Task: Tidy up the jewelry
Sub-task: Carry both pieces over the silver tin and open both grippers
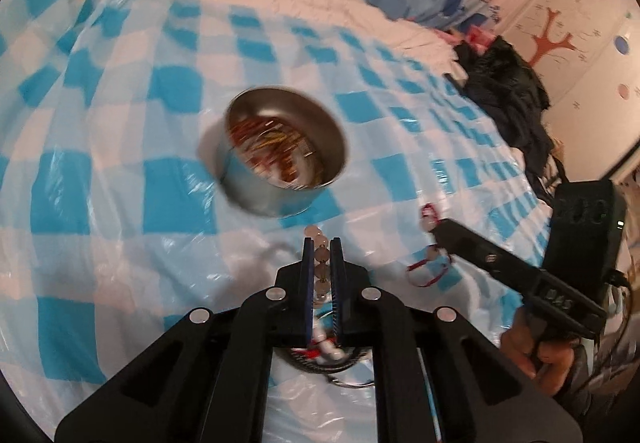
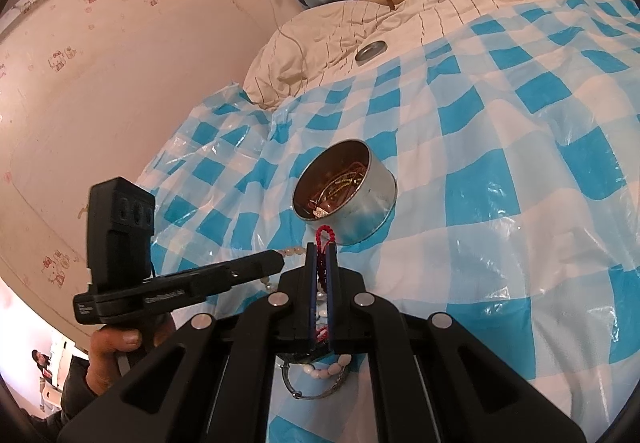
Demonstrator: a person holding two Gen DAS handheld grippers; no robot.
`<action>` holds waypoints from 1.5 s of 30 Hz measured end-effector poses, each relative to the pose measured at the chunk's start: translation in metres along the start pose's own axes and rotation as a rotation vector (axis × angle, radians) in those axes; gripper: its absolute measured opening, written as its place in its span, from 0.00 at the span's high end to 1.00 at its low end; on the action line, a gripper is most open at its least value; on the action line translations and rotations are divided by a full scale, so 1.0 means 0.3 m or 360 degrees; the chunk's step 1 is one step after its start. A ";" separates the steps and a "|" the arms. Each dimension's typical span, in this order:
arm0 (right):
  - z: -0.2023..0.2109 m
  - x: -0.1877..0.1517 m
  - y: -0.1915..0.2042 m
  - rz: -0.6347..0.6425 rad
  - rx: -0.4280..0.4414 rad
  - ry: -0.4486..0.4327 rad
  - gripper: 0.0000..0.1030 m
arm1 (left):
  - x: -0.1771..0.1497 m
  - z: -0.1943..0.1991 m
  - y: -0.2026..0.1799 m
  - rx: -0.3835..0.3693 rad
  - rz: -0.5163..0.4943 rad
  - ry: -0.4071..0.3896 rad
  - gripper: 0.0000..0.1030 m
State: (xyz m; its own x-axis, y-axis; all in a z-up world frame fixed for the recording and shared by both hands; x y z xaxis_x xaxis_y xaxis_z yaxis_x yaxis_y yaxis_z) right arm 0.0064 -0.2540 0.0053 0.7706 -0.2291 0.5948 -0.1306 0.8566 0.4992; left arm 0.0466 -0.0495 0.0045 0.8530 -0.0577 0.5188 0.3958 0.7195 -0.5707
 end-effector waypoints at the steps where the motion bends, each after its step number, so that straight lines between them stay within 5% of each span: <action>1: 0.003 0.003 -0.001 -0.0002 0.0005 -0.0007 0.96 | 0.009 0.007 -0.012 -0.0009 -0.0020 -0.0008 0.94; 15: 0.073 0.083 0.025 0.0003 0.0066 -0.0226 0.96 | 0.220 0.033 -0.115 -0.0153 -0.0113 -0.0237 0.94; 17: 0.076 0.105 0.030 0.0000 0.0083 -0.0256 0.96 | 0.254 0.006 -0.084 -0.0090 -0.0101 -0.0267 0.93; 21: 0.058 0.160 0.043 -0.0006 0.0109 -0.0281 0.96 | 0.282 -0.082 0.053 0.0218 0.0042 -0.0186 0.92; 28: -0.039 0.249 0.121 0.0055 0.0173 -0.0278 0.96 | 0.258 0.047 0.107 0.0283 0.0187 -0.0312 0.52; 32: -0.132 0.279 0.132 -0.0002 0.0275 -0.0218 0.96 | 0.227 0.108 0.114 0.0294 0.0211 -0.0331 0.48; 34: -0.209 0.275 0.144 0.0082 0.0085 -0.0125 0.95 | 0.205 0.129 0.113 0.0300 0.0214 -0.0332 0.46; 37: -0.292 0.246 0.134 0.0191 -0.0140 0.0020 0.75 | 0.157 0.149 0.112 0.0311 0.0222 -0.0314 0.43; 45: -0.113 0.118 0.052 0.0198 -0.0198 0.0008 0.62 | 0.037 0.110 0.096 0.0364 0.0176 -0.0179 0.37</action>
State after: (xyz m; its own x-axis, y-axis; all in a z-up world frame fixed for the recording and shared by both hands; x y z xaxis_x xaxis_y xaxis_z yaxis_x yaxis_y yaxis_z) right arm 0.0528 -0.2331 0.0127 0.7564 -0.1161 0.6438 -0.1470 0.9288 0.3401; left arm 0.0562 -0.0067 0.0146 0.8385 0.0975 0.5360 0.2045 0.8556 -0.4756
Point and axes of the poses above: each gripper's, at about its wrist camera, not at the fingertips, and z roughly against the way its jaws point, y to its left, x to its top, the point moved 1 cm from there along -z, roughly the way its jaws point, and after that the axes turned 10 degrees about -x, right-handed, at the moved point
